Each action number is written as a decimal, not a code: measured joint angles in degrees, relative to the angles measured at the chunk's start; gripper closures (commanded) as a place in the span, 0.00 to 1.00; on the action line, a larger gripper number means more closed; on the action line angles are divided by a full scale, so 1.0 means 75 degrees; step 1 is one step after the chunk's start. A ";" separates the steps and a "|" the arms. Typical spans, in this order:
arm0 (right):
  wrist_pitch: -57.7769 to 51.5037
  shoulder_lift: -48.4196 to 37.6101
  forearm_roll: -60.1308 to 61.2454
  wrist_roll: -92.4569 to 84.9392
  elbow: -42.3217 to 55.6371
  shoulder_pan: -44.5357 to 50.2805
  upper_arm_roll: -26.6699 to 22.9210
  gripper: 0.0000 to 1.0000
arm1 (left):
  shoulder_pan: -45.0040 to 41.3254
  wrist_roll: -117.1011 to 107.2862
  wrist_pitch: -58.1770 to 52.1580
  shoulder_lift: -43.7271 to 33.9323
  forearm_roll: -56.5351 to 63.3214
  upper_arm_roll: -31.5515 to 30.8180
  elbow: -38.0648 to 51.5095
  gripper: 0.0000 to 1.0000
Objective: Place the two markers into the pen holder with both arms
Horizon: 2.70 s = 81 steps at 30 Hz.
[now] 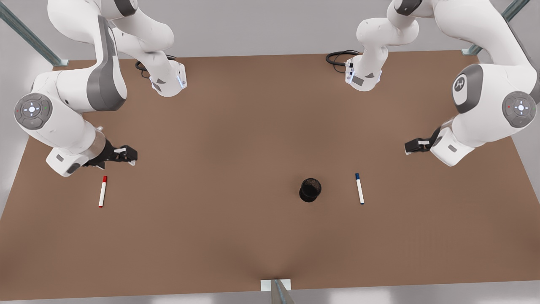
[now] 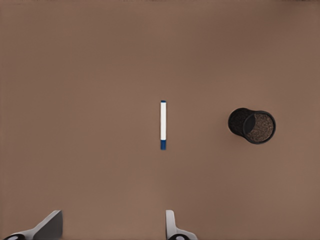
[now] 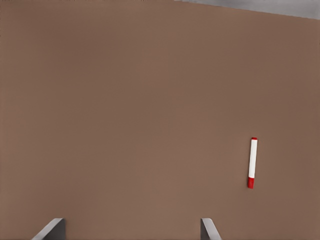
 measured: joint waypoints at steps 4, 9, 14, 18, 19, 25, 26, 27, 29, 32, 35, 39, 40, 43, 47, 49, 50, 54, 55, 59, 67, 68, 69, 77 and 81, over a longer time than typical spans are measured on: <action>0.0179 0.0000 -0.0004 0.0006 0.0000 -0.0006 0.0000 0.00 | 0.0029 0.0044 0.0750 0.0841 0.0017 -0.0016 -0.0568 0.00; 0.0697 0.0517 -0.0028 0.0029 -0.0070 -0.0086 -0.0028 0.00 | -0.0044 -0.0084 0.3555 0.1161 0.0024 -0.0004 -0.3108 0.00; 0.2023 0.2367 -0.0053 -0.0160 -0.0120 -0.1323 -0.0034 0.00 | -0.0378 -0.0363 0.5900 0.1867 0.0060 0.0016 -0.3583 0.00; 0.3508 0.3524 -0.0061 -0.0515 -0.0650 -0.2059 -0.0015 0.00 | -0.0486 -0.0579 0.7024 0.2162 0.0066 0.0019 -0.3995 0.00; 0.3909 0.3511 -0.0063 -0.0612 -0.1158 -0.2182 0.0003 0.00 | -0.0502 -0.0628 0.7240 0.2240 0.0066 0.0020 -0.4042 0.00; 0.6191 0.3321 -0.0080 -0.1231 -0.3002 -0.2937 0.0028 0.00 | -0.0585 -0.0868 0.8071 0.2591 0.0067 0.0020 -0.4080 0.00; 0.6412 0.3323 -0.0081 -0.1336 -0.3030 -0.2994 0.0028 0.00 | -0.0598 -0.0900 0.8149 0.2601 0.0067 0.0020 -0.4074 0.00; 0.6600 0.3325 -0.0082 -0.1436 -0.3044 -0.3039 0.0027 0.00 | -0.0604 -0.0931 0.8215 0.2605 0.0067 0.0019 -0.4071 0.00; 0.6895 0.3355 -0.0083 -0.1647 -0.3048 -0.3166 0.0028 0.00 | -0.0608 -0.0988 0.8318 0.2609 0.0067 0.0020 -0.4069 0.00; 0.7192 0.3452 -0.0083 -0.1965 -0.3022 -0.3327 0.0025 0.00 | -0.0649 -0.1062 0.8420 0.2629 0.0067 0.0020 -0.4061 0.00; 0.7371 0.3569 -0.0083 -0.2301 -0.3038 -0.3473 0.0023 0.09 | -0.0695 -0.1123 0.8482 0.2784 0.0069 0.0019 -0.3979 0.00; 0.7493 0.3623 -0.0077 -0.2734 -0.3065 -0.3555 0.0031 0.40 | -0.0695 -0.1188 0.8528 0.3031 0.0083 0.0020 -0.3900 0.22; 0.7509 0.3622 -0.0077 -0.2831 -0.3067 -0.3559 0.0030 0.46 | -0.0690 -0.1210 0.8535 0.3090 0.0093 0.0020 -0.3860 0.35; 0.7544 0.3620 -0.0076 -0.3104 -0.3070 -0.3562 0.0029 0.55 | -0.0692 -0.1264 0.8549 0.3162 0.0107 0.0020 -0.3796 0.52; 0.7570 0.3631 -0.0076 -0.3413 -0.3146 -0.3584 0.0028 0.55 | -0.0689 -0.1301 0.8561 0.3164 0.0150 0.0020 -0.3786 0.58; 0.7581 0.3627 -0.0076 -0.3544 -0.3207 -0.3595 0.0032 0.55 | -0.0691 -0.1316 0.8565 0.3171 0.0169 0.0020 -0.3786 0.60; 0.7584 0.3624 -0.0076 -0.3605 -0.3220 -0.3597 0.0032 0.58 | -0.0691 -0.1323 0.8566 0.3172 0.0177 0.0020 -0.3786 0.61; 0.7590 0.3612 -0.0075 -0.3827 -0.3241 -0.3631 0.0035 0.64 | -0.0692 -0.1350 0.8570 0.3182 0.0197 0.0020 -0.3797 0.64; 0.7591 0.3612 -0.0074 -0.3876 -0.3246 -0.3638 0.0035 0.64 | -0.0692 -0.1356 0.8570 0.3184 0.0200 0.0020 -0.3797 0.65; 0.7602 0.3617 -0.0049 -0.4072 -0.3285 -0.3665 0.0037 0.66 | -0.0692 -0.1386 0.8573 0.3194 0.0214 0.0020 -0.3798 0.68; 0.7481 0.3288 -0.0031 -0.4358 -0.3279 -0.3662 0.0150 0.73 | -0.0648 -0.1514 0.8539 0.3068 0.0286 0.0022 -0.3738 0.79; 0.7397 0.3112 -0.0023 -0.4380 -0.3269 -0.3667 0.0222 0.73 | -0.0635 -0.1534 0.8427 0.2849 0.0289 0.0018 -0.3687 0.79; 0.7318 0.2889 -0.0014 -0.4400 -0.3255 -0.3666 0.0313 0.73 | -0.0624 -0.1552 0.8271 0.2581 0.0289 0.0010 -0.3646 0.79; 0.5818 0.1211 0.0019 -0.4225 -0.2150 -0.3641 0.1888 0.73 | -0.0302 -0.1490 0.6543 0.1956 -0.1251 -0.0041 -0.1500 0.79; 0.5153 0.0867 0.0035 -0.3949 -0.2046 -0.3608 0.2411 0.73 | -0.0023 -0.1306 0.6120 0.1919 -0.1806 -0.0047 -0.1391 0.79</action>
